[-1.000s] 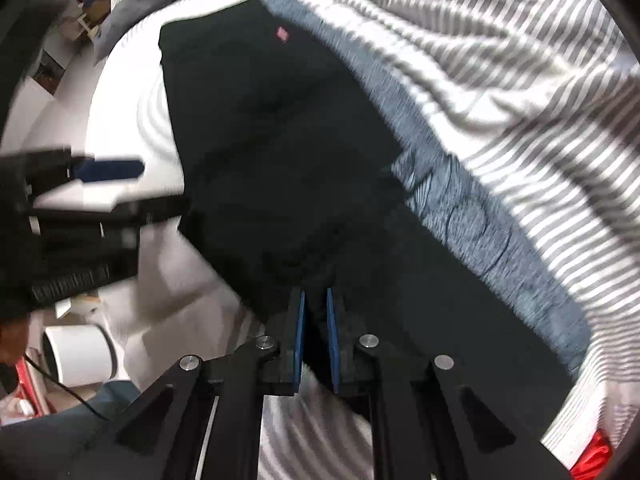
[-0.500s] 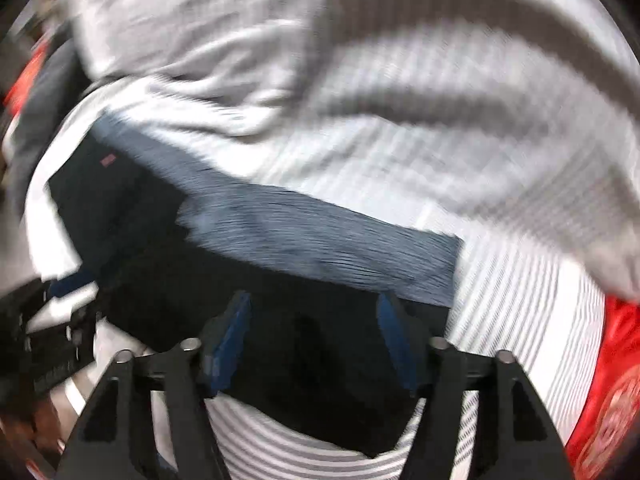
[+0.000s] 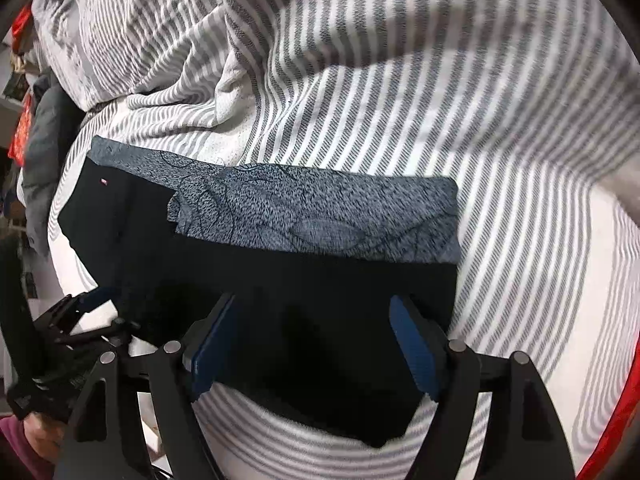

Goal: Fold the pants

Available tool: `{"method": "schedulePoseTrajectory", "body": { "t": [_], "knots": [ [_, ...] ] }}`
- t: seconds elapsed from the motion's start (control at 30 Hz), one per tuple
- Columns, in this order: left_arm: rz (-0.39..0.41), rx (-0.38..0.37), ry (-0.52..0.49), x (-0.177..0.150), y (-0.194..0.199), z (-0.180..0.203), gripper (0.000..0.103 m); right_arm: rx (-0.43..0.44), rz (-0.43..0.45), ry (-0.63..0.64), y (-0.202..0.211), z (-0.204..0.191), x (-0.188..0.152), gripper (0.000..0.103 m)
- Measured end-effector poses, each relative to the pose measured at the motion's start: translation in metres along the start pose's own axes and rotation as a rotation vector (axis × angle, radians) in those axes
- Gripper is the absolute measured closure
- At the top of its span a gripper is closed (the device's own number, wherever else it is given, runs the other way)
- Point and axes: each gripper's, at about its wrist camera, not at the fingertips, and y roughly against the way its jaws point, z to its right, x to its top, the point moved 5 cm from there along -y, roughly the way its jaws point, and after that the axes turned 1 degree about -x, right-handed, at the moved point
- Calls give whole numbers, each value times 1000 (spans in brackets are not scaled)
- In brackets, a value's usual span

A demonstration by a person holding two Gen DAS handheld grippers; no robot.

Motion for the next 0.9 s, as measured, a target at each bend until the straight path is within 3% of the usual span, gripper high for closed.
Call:
{"method": "schedulePoseTrajectory", "body": {
  "t": [0.17, 0.33, 0.5, 0.7, 0.8, 0.9],
  "knots": [
    [1, -51, 113, 5, 16, -48, 17, -55, 17, 25, 12, -8, -14, 21],
    [26, -33, 165, 4, 25, -100, 17, -133, 31, 58, 11, -34, -25, 21],
    [52, -43, 213, 8, 37, -150, 17, -136, 22, 37, 1, -82, -34, 21],
    [124, -42, 356, 19, 50, -245, 17, -101, -6, 47, -19, -153, -32, 21],
    [141, -77, 475, 21, 44, -289, 17, -93, -19, 88, -27, -185, -27, 21],
    [149, -129, 534, 22, 32, -315, 17, -104, -28, 139, -32, -210, -19, 21]
  ]
}}
